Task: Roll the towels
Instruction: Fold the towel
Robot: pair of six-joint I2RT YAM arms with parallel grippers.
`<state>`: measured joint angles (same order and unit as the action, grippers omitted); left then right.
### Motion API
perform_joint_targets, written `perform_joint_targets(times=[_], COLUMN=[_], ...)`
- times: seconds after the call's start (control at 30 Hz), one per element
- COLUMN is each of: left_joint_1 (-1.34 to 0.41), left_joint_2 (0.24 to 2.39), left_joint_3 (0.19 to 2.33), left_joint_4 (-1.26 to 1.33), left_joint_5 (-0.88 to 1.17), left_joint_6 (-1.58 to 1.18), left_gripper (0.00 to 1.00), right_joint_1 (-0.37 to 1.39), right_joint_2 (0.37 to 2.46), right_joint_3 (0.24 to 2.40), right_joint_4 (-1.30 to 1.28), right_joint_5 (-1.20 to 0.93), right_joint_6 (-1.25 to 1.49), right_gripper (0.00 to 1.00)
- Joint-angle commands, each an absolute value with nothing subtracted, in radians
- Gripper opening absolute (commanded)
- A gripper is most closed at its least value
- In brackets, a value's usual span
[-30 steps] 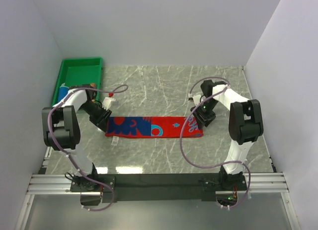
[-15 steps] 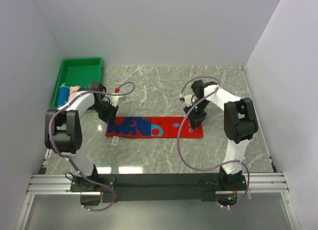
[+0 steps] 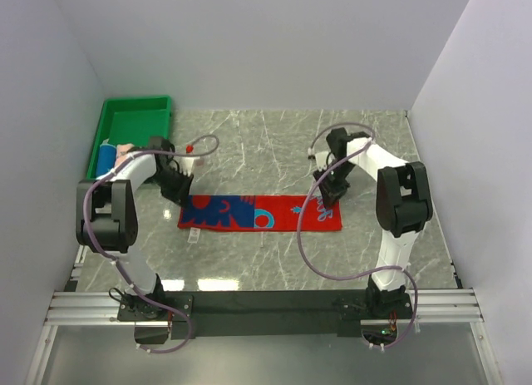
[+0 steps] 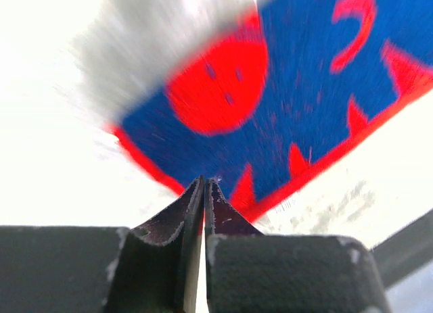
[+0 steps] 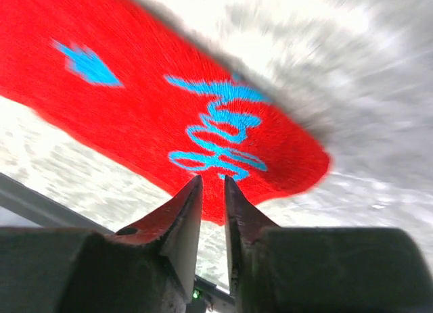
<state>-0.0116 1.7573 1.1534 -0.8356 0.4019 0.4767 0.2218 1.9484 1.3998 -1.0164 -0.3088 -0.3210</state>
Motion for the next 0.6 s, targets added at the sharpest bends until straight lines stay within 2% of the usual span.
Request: perform_joint_targets(times=[0.0,0.33,0.57], left_joint_1=[-0.009,-0.009,-0.005], left_joint_2=[1.753,1.913,1.973], left_joint_3=[1.275,1.367,1.331], left_joint_4=[-0.838,-0.730,-0.672], left_joint_5=[0.462,0.465,0.377], left_joint_6=[0.460,0.330,0.304], left_gripper=[0.11,0.07,0.02], right_joint_1=[0.213,0.215,0.195], right_joint_2=[1.888,2.052,2.086], right_joint_3=[1.514,1.557,1.514], right_joint_4=[-1.006,-1.006,-0.937], right_joint_5=[-0.373,-0.246,-0.069], right_joint_6=[-0.295,-0.299,-0.328], right_gripper=[0.26,0.16,0.16])
